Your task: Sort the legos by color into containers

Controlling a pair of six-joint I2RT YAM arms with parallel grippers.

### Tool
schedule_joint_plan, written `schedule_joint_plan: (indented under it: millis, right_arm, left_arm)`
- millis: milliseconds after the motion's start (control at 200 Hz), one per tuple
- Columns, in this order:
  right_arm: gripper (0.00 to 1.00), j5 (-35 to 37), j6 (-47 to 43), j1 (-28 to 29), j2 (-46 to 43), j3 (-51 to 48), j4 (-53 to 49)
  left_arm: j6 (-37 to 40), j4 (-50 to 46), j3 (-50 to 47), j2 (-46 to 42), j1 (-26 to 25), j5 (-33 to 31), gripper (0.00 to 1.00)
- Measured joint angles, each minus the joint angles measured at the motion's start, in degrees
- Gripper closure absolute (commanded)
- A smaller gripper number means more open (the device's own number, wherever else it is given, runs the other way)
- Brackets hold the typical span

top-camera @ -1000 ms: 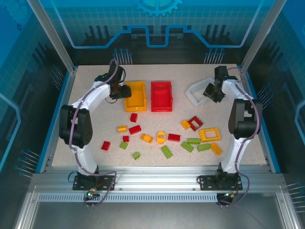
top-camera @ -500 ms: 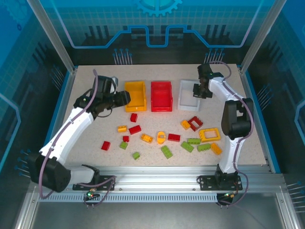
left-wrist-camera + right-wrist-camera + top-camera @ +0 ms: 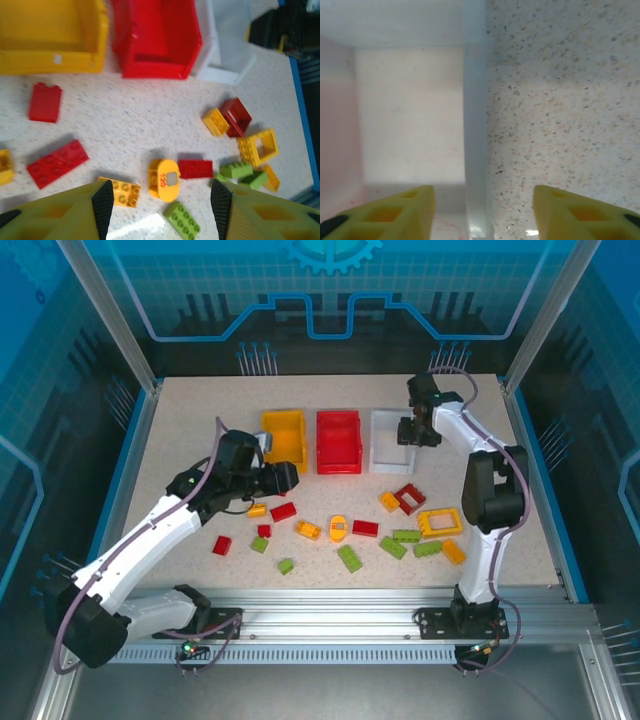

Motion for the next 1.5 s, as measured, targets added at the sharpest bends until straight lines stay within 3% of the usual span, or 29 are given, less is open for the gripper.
schedule_joint_plan:
  millis: [150,340,570,845,1496]
  right_arm:
    - [0.40,0.15,4.48,-3.04,-16.46,-11.69,1.20]
    - [0.53,-1.68,16.48,-10.49,-40.30,-30.42,1.55]
    - [0.57,-8.31,29.42,-11.06,-53.18,-52.48,-1.31]
    - [0.66,-13.14,36.28,-12.55,-52.13,-56.02,1.53]
    - [0.67,-17.81,37.59,-20.39,-45.42,-58.58,8.13]
  left_arm:
    - [-1.33,4.85,-1.51,-0.02,-9.31,-2.16,0.38]
    - [-2.91,12.81,-4.39,1.07,-22.47,-7.13,0.39]
    - [-3.32,20.92,-4.90,8.44,-32.22,-9.53,0.40]
    - [-2.69,26.23,-4.90,10.27,-35.21,-9.97,0.39]
    - [-1.90,27.30,-5.27,9.90,-35.21,-10.43,0.40]
